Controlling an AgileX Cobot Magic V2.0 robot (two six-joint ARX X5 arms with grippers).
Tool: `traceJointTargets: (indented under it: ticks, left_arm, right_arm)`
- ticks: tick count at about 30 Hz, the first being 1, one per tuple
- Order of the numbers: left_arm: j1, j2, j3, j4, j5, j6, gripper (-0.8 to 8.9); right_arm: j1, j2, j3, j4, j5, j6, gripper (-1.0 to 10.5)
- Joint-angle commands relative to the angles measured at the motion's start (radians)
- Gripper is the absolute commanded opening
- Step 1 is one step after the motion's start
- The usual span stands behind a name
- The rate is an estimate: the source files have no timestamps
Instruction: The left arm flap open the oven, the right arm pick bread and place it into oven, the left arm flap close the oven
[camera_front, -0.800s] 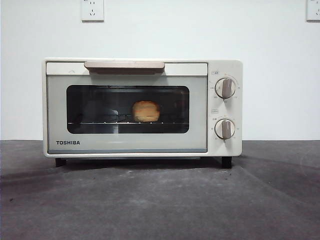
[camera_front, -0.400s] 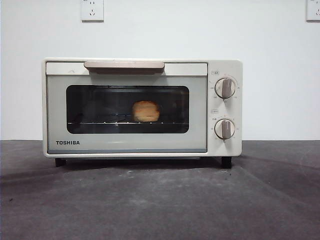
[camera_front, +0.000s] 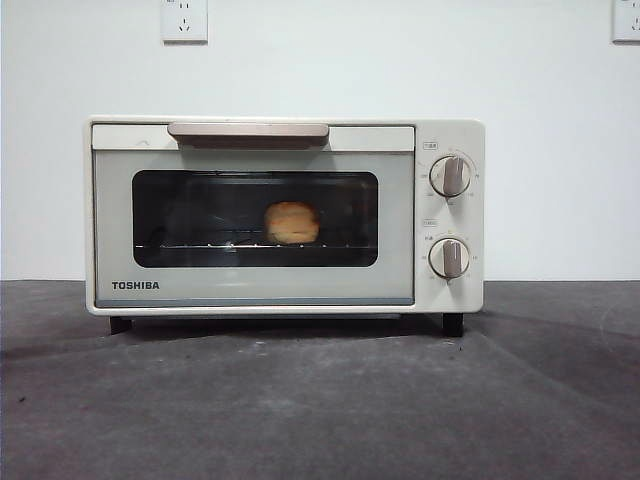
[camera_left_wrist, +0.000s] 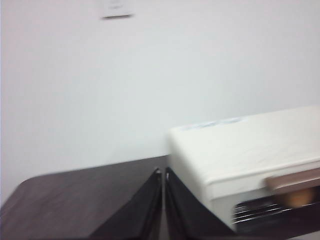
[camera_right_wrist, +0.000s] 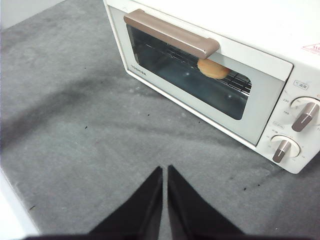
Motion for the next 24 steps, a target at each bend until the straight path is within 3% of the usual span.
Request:
traceJointTargets:
  ticks: [1,11,24]
  left_arm:
    - [0.021,-0.051,-0.089,0.028,-0.030,0.006,0.20]
    - [0.042,-0.192,-0.355,0.025,-0.047,0.005,0.20]
    - [0.042,-0.219,-0.475,0.021,-0.048,0.006,0.20]
  right_arm:
    - [0.010,0.004,0.006,0.006,0.001,0.006,0.1]
    - [0.010,0.004,0.006,0.006,0.001,0.006,0.1]
    - [0.010,0.004,0.006,0.006,0.001,0.006,0.1]
